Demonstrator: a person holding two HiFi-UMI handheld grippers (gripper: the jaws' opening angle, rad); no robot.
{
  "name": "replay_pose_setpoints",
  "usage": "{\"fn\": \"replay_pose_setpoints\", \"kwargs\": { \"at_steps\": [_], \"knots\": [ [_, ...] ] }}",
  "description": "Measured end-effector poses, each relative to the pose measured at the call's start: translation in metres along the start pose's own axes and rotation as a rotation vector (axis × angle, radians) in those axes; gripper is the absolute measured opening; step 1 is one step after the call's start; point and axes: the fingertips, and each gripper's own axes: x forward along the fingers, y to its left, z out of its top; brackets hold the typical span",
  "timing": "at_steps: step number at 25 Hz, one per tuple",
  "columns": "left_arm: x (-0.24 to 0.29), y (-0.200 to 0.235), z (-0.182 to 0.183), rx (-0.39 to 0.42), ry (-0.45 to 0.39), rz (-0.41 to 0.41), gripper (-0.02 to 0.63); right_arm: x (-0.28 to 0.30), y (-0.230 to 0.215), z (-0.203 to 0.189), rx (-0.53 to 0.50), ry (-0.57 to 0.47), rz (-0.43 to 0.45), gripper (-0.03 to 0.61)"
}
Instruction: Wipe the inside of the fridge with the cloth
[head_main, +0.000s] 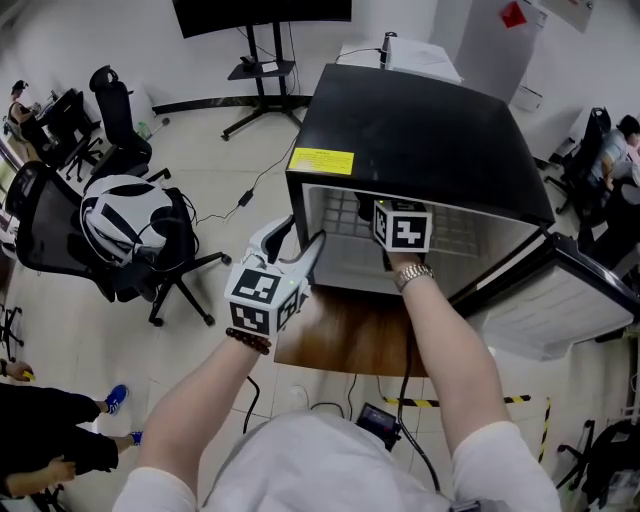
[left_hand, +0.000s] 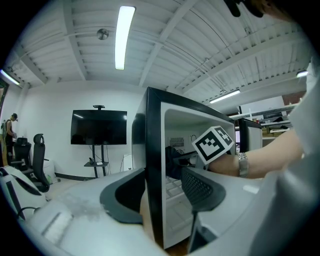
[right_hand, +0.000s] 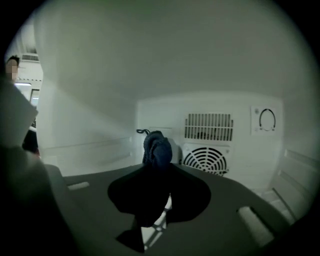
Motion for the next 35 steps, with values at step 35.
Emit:
{"fn": "replay_pose_setpoints", "kwargs": {
  "at_steps": [35],
  "knots": [
    [0.002,0.0,0.001,-0.019,-0.005,0.031,0.224,-0.088,-0.065,0.009,0.031,-0.098,-0.117,0.078]
  ]
}}
